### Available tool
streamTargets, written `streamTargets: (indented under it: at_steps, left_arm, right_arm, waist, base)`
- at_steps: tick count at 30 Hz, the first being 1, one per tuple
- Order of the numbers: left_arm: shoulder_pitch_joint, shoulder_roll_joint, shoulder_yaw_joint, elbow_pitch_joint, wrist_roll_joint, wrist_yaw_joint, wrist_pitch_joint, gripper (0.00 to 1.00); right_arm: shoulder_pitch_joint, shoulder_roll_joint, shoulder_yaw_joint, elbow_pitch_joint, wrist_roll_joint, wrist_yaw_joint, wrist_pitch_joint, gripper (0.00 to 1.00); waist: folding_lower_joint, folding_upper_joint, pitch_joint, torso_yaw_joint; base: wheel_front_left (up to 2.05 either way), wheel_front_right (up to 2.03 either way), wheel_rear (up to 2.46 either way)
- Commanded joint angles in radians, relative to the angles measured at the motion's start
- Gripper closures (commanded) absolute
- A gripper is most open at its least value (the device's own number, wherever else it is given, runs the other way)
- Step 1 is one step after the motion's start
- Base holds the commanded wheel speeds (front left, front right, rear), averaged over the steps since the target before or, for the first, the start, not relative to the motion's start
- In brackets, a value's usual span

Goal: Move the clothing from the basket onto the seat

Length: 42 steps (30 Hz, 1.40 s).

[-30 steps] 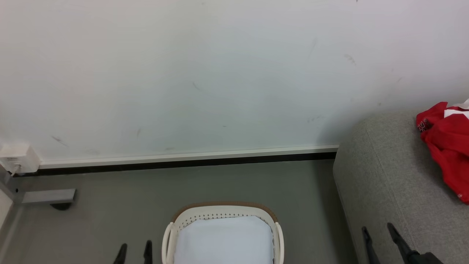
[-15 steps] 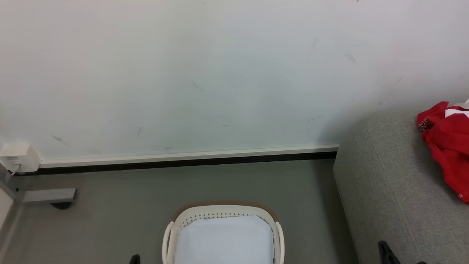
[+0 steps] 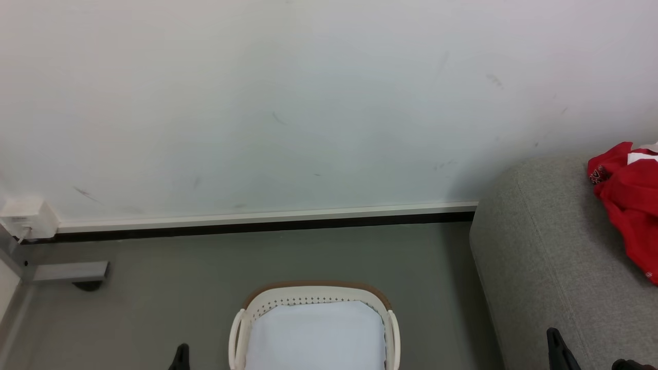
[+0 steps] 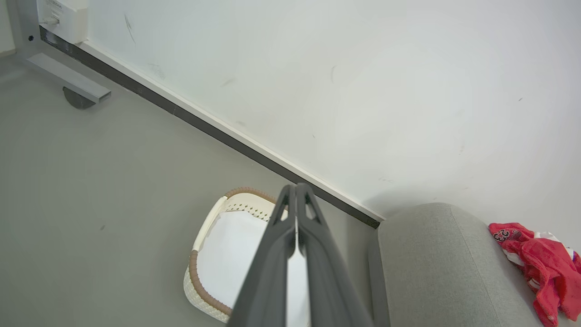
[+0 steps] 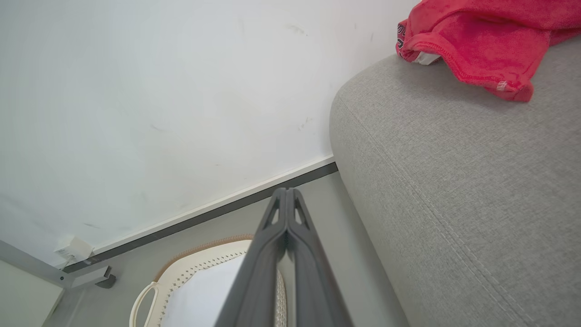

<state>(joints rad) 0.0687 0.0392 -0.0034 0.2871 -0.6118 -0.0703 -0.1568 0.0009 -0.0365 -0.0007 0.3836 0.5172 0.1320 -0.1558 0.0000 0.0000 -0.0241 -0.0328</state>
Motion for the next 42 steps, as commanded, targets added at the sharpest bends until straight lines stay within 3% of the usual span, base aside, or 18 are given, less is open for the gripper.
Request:
streamTargets:
  at_steps: [1,42]
  left_arm:
    - [-0.027,0.005,0.009,-0.016,-0.044,-0.006,0.008,1.00]
    - [-0.108,0.010,0.066,-0.032,-0.533,-0.035,0.143,1.00]
  right_arm:
    - [-0.032,-0.008,-0.007,-0.022,0.044,0.000,0.007,1.00]
    - [-0.074,-0.013,-0.062,-0.085,0.580,-0.001,0.142,1.00]
  waist:
    - [0.0000,0.0000,0.000,0.001]
    - [0.0000,0.0000,0.011,0.013]
  base:
    - [0.00,0.00,0.00]
    - [0.00,0.00,0.00]
